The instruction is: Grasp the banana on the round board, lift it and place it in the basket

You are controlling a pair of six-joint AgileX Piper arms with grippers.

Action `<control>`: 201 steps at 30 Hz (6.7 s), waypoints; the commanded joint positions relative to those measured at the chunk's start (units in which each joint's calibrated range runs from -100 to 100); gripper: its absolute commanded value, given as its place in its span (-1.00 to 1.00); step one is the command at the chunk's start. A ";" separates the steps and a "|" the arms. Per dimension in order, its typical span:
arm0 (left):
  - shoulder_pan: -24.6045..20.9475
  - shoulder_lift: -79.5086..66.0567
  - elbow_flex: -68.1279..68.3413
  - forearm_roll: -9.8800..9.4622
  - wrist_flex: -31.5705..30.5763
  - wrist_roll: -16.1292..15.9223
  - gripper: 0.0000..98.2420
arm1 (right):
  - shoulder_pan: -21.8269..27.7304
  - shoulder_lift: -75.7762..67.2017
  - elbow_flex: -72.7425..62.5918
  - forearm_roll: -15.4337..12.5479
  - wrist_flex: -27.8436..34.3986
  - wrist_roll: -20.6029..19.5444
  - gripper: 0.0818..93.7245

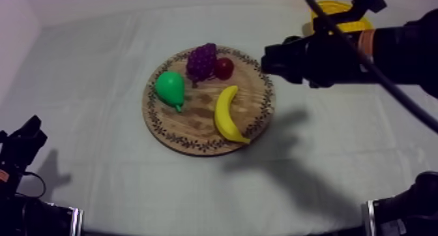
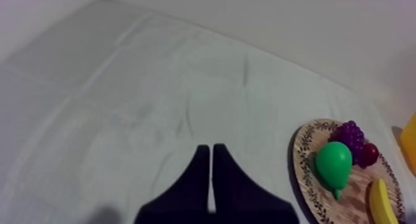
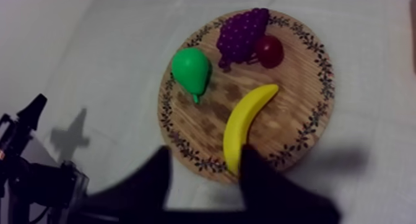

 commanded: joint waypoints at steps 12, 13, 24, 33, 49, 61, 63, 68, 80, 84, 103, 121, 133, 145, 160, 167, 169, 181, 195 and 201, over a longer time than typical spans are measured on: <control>-0.03 -0.03 0.03 -0.01 0.02 0.00 -1.00 | 0.68 1.82 1.08 -0.64 -2.98 0.69 0.72; -0.03 -0.03 0.03 -0.01 0.02 0.00 -1.00 | 0.68 2.20 1.08 -0.71 -3.08 0.84 0.72; -0.03 -0.03 0.03 -0.01 0.02 0.00 -1.00 | 3.15 13.48 -4.45 -10.06 -2.77 10.54 0.70; -0.03 -0.03 0.03 -0.01 0.02 0.00 -1.00 | 2.69 25.15 -9.46 -13.01 -1.65 12.92 0.72; -0.03 -0.03 0.03 -0.01 0.02 0.00 -1.00 | 3.43 43.46 -22.45 -17.50 4.54 15.24 0.73; -0.03 -0.03 0.03 -0.01 0.02 0.00 -1.00 | 5.25 53.44 -36.52 -21.91 18.39 14.82 0.76; -0.03 -0.03 0.03 -0.01 0.02 0.00 -1.00 | 5.23 54.47 -37.51 -22.47 19.82 15.04 0.76; -0.03 -0.03 0.03 -0.01 0.02 0.00 -1.00 | 4.89 56.41 -38.17 -23.26 22.12 15.58 0.75; -0.03 -0.03 0.03 -0.01 0.02 0.00 -1.00 | 6.21 60.11 -39.43 -25.73 26.45 18.72 0.59; -0.03 -0.03 0.03 -0.01 0.02 0.00 -1.00 | 6.70 60.96 -39.54 -27.24 27.24 21.10 0.27; -0.03 -0.03 0.03 -0.01 0.02 0.00 -1.00 | 5.99 60.57 -38.73 -28.72 28.12 27.97 -0.52; -0.03 -0.03 0.03 -0.01 0.02 0.00 -1.00 | 16.15 48.68 -46.05 -28.67 39.14 28.66 -0.51; -0.03 -0.03 0.03 -0.01 0.02 0.00 -1.00 | 29.79 47.67 -54.65 -27.03 43.39 29.98 -0.49; -0.03 -0.03 0.03 -0.01 0.02 0.00 -1.00 | 37.50 49.99 -57.56 -26.11 43.57 31.34 -0.49; -0.03 -0.03 0.03 -0.01 0.02 0.00 -1.00 | 39.84 56.54 -60.82 -25.65 41.33 32.39 -0.46; -0.03 -0.03 0.03 -0.01 0.02 0.00 -1.00 | 40.30 59.64 -63.48 -25.77 41.37 32.53 -0.43; -0.03 -0.03 0.03 -0.01 0.02 0.00 -1.00 | 40.41 60.32 -64.04 -25.76 41.23 32.65 -0.42; -0.03 -0.03 0.03 -0.01 0.02 0.00 -1.00 | 40.69 62.77 -63.11 -25.55 38.44 32.18 -0.24; -0.03 -0.03 0.03 -0.01 0.02 -0.01 -1.00 | 39.70 54.77 -51.84 -21.21 28.00 28.11 -0.91; -0.03 -0.03 0.03 -0.01 0.02 0.00 -1.00 | 41.00 44.90 -40.24 -19.81 23.77 28.81 -0.98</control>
